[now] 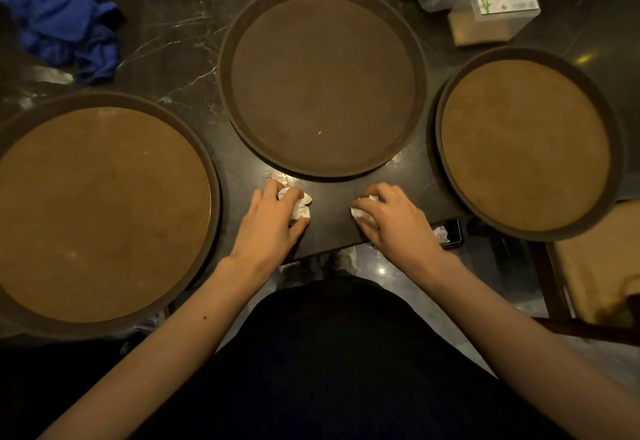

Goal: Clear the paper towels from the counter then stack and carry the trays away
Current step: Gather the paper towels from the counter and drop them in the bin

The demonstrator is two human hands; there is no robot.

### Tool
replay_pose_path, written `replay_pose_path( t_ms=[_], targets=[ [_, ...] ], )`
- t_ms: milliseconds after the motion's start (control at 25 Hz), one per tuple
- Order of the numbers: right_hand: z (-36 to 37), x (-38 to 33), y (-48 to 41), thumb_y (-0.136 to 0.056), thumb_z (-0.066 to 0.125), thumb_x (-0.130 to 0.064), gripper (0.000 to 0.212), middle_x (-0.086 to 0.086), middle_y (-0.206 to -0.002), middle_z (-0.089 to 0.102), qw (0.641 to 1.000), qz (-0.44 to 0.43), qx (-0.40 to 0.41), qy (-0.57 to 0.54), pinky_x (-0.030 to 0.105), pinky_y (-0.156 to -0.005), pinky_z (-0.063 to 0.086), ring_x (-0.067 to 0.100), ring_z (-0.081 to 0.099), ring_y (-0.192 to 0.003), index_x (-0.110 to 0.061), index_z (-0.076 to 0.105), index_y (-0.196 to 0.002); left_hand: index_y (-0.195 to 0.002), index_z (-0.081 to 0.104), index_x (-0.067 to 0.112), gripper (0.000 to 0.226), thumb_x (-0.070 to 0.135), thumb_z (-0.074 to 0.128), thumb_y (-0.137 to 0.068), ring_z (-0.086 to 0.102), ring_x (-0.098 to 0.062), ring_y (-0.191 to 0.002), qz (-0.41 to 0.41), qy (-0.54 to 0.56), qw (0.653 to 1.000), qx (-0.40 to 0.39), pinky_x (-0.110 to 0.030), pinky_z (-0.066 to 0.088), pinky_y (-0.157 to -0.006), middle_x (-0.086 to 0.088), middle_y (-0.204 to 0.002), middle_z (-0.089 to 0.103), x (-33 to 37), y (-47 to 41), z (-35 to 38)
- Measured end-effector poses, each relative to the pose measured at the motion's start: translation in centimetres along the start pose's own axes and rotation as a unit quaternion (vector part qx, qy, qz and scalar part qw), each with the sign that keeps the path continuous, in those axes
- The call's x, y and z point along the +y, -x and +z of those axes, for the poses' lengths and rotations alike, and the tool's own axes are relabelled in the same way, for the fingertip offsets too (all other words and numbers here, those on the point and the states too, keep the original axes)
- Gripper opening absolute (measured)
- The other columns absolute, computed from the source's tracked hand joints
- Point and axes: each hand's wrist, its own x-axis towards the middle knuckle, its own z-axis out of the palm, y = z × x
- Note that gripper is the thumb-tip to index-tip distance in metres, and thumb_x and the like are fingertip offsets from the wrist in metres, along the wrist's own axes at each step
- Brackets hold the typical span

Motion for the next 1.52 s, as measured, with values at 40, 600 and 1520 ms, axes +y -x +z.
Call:
replay_pose_path(
  t_ms=[40,600,1520],
  targets=[
    [0.2,-0.1,0.1,-0.088,0.068,-0.019,0.019,0.009,-0.110,0.058,1.000,-0.004,0.004,-0.003,0.046,-0.057,0.055,0.029,0.053,-0.097,-0.014,0.069,-0.106,-0.117,0.058,0.014,0.034,0.028,0.065,-0.087,0.048,-0.033,-0.103,0.004,-0.008,1.000,0.000,-0.044,0.049,-0.077,-0.012,-0.114,0.049,-0.1,0.0,0.0],
    [0.3,-1.5,3.8,-0.085,0.072,-0.010,0.018,0.009,-0.104,0.064,0.988,0.050,0.116,-0.089,0.046,-0.070,0.054,0.028,0.059,-0.090,-0.009,0.073,-0.102,-0.113,0.063,0.017,0.029,0.025,0.068,-0.086,0.055,-0.023,-0.093,0.112,0.054,0.992,0.010,-0.030,0.045,-0.074,-0.004,-0.105,0.052,0.4,2.1,-0.1],
    [-0.7,14.8,43.2,-0.086,0.071,-0.013,0.023,0.006,-0.108,0.064,0.908,0.238,0.330,-0.102,0.044,-0.078,0.054,0.026,0.060,-0.100,-0.013,0.073,-0.109,-0.118,0.063,0.025,0.034,0.033,0.069,-0.086,0.051,-0.016,-0.103,0.354,-0.043,0.933,-0.046,-0.029,0.046,-0.084,-0.003,-0.120,0.050,32.3,18.5,17.3]
  ],
)
